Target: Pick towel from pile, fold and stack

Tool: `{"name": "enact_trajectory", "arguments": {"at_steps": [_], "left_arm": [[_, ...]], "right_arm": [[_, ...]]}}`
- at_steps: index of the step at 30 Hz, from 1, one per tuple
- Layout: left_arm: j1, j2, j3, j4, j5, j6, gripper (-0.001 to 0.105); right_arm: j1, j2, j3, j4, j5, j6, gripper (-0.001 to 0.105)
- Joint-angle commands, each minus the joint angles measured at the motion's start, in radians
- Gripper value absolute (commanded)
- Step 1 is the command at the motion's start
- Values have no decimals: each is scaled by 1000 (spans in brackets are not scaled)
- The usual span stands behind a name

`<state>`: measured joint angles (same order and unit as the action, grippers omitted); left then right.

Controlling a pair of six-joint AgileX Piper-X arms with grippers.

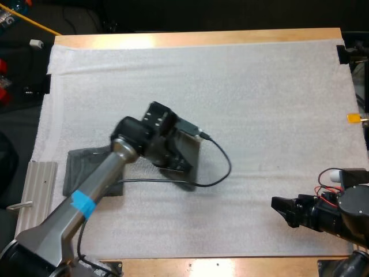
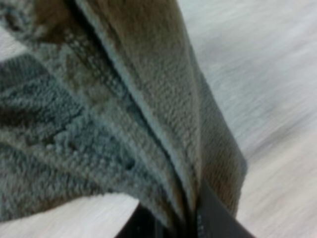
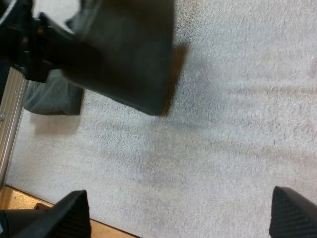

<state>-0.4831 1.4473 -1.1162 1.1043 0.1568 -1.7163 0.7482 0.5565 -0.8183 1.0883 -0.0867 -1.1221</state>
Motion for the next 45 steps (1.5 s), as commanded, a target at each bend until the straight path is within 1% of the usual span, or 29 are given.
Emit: {"name": "enact_trajectory", "arguments": {"at_steps": [1, 2, 7, 9, 11, 12, 14, 19, 21, 23, 26, 29, 33, 36, 38, 41, 42, 45], "left_arm": [[23, -17, -7, 33, -44, 24, 0], [51, -27, -7, 61, -72, 39, 0], [156, -59, -7, 149, -128, 59, 0], [197, -73, -7, 178, -169, 61, 0], [239, -89, -7, 199, -226, 62, 0], [254, -95, -7, 203, -238, 65, 0], [296, -110, -7, 207, -251, 80, 0], [386, -115, 5, 203, -251, 130, 0], [421, -115, 28, 197, -251, 154, 0], [457, -115, 67, 190, -248, 175, 0], [495, -115, 127, 149, -242, 175, 0], [527, -115, 172, 112, -244, 173, 0], [554, -115, 187, 76, -266, 173, 0], [560, -115, 187, 62, -313, 173, 0], [559, -115, 187, 56, -363, 173, 0], [559, -115, 187, 49, -419, 173, 1], [559, -115, 187, 48, -426, 173, 2], [559, -115, 187, 46, -431, 173, 16]], "right_arm": [[2, -1, -5, 2, -4, 1, 71], [2, -1, -5, 2, -4, 1, 71], [2, -1, -5, 2, -4, -2, 71], [2, -1, -5, 2, -4, -2, 71], [2, -1, -5, 2, -4, -4, 71], [2, -1, -5, 2, -4, -4, 71], [2, -1, -5, 2, -4, -6, 71], [2, -1, -5, 2, -6, -9, 71], [2, -1, -5, 2, -6, -9, 71], [2, -1, -5, 2, -6, -9, 71], [2, -1, -5, 2, -6, -9, 71], [2, -1, -5, 2, -6, -9, 71], [2, -1, -5, 2, -8, -9, 71], [2, -1, -5, 2, -8, -9, 71], [2, -1, -5, 2, -8, -9, 71], [2, -1, -5, 2, -8, -9, 71], [2, -1, -5, 2, -12, -9, 71], [2, -1, -5, 2, -29, -9, 71]]}}
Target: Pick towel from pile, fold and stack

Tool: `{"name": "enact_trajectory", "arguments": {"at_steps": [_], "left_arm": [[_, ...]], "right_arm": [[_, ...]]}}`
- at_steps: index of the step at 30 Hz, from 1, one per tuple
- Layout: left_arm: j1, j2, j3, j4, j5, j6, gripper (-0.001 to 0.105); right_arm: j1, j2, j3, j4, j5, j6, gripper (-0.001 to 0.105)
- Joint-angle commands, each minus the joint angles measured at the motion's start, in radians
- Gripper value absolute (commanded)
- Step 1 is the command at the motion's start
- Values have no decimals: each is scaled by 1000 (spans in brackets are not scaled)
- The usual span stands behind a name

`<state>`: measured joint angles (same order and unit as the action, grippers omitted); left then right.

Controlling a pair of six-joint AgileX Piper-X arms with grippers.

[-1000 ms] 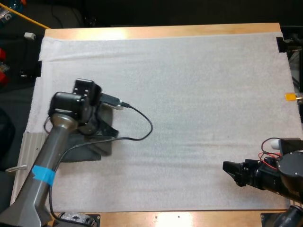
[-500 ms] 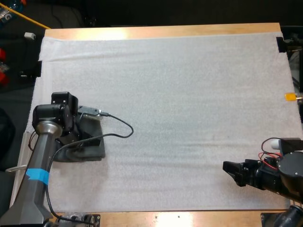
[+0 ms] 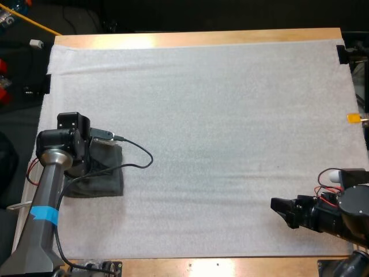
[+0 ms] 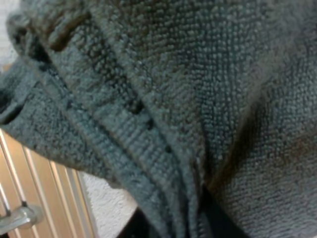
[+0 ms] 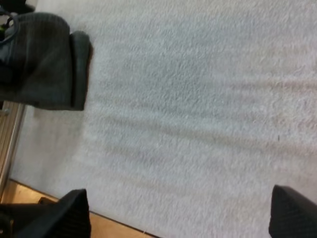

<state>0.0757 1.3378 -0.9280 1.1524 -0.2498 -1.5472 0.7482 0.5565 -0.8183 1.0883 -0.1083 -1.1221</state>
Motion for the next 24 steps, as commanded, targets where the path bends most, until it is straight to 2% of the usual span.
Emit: {"name": "enact_trajectory", "arguments": {"at_steps": [1, 5, 7, 9, 14, 15, 18, 23, 24], "left_arm": [[1, -5, -1, -2, -25, 4, 22], [1, -5, -1, -6, -25, 4, 54], [1, -5, -1, -6, -31, 4, 62], [1, -5, -1, -6, -67, 4, 65], [1, -5, -7, 4, -230, -38, 62], [1, -5, -12, 11, -233, -46, 62], [1, -5, -36, 39, -168, -83, 62], [1, -5, -47, -6, 153, -96, 62], [1, -5, -47, -22, 188, -102, 62]], "right_arm": [[2, -1, -5, 2, -8, -9, 71], [2, -1, -5, 2, -8, -9, 71], [2, -1, -5, 2, -8, -9, 71], [2, -1, -5, 2, -8, -9, 71], [2, -1, -5, 2, -8, -11, 71], [2, -1, -5, 2, -8, -13, 71], [2, -1, -5, 2, -8, -19, 71], [2, -1, -5, 0, -8, -19, 71], [2, -1, -5, 0, -8, -19, 71]]}}
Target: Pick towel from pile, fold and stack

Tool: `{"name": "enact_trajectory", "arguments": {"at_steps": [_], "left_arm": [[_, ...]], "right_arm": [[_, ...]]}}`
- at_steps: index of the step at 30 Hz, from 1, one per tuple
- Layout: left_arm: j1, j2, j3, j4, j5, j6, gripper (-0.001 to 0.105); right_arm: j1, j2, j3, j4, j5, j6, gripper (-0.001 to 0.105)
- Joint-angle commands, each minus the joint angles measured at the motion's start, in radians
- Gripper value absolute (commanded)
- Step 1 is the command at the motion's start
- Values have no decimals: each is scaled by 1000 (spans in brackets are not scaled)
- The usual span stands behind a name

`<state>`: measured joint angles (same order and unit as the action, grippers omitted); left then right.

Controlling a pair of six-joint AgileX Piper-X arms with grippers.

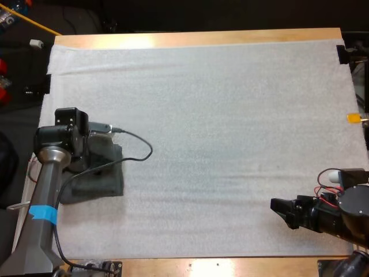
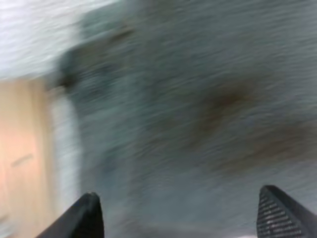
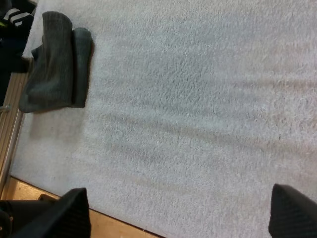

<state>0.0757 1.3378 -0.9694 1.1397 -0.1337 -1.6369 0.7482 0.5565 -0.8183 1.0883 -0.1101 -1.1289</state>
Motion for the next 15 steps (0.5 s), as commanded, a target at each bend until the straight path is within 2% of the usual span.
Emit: {"name": "enact_trajectory", "arguments": {"at_steps": [1, 6, 15], "left_arm": [[1, -5, -5, -36, 99, -22, 62], [1, -5, -5, -121, 169, -39, 62], [1, 103, -5, -182, 165, -39, 62]], "right_arm": [[2, -1, -5, 0, -6, -12, 71], [2, -1, -5, 0, -6, -12, 71], [2, -1, -5, 0, -6, -12, 71]]}}
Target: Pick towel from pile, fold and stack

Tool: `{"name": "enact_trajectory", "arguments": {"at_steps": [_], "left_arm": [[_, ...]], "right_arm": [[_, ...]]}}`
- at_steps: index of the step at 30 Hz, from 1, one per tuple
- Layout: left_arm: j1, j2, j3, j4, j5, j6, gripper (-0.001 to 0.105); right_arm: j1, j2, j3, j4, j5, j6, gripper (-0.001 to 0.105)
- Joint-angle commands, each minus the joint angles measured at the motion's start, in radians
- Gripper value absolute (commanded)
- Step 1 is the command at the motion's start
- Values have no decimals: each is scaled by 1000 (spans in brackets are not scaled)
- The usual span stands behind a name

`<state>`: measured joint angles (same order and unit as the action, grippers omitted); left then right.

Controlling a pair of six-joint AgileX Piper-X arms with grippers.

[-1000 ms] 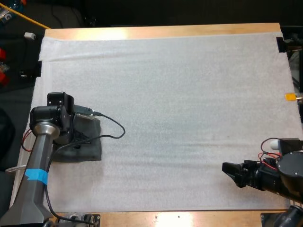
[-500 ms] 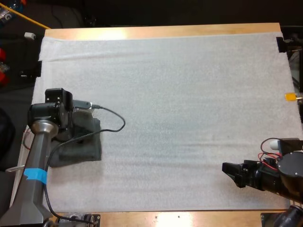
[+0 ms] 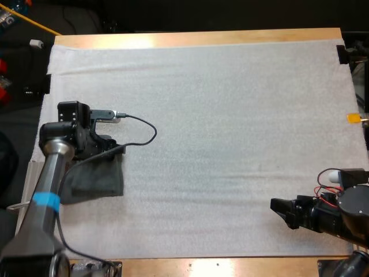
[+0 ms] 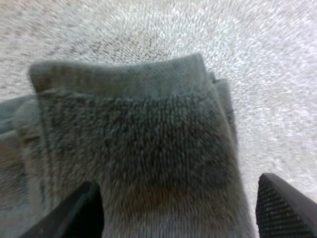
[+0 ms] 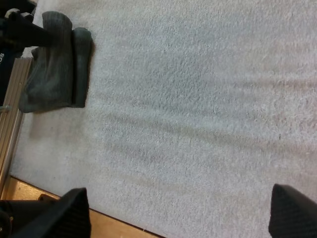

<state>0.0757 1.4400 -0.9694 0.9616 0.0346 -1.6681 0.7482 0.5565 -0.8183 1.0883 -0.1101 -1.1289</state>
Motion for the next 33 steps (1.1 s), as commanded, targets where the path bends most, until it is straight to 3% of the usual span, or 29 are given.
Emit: {"name": "enact_trajectory", "arguments": {"at_steps": [1, 11, 18, 27, 33], "left_arm": [[1, 24, -5, -7, -10, -10, 62], [1, 170, -5, -28, -40, -10, 62], [1, 180, -5, -10, -53, -10, 62], [1, 49, -5, 73, -55, -10, 62], [1, -70, -5, 135, -98, -10, 62]], "right_arm": [[2, -1, -5, 0, -6, -12, 71], [2, -1, -5, 0, -6, -12, 71], [2, -1, -5, 0, -6, -8, 71], [2, -1, -5, 0, -6, -8, 71], [2, -1, -5, -14, -6, 1, 71]]}}
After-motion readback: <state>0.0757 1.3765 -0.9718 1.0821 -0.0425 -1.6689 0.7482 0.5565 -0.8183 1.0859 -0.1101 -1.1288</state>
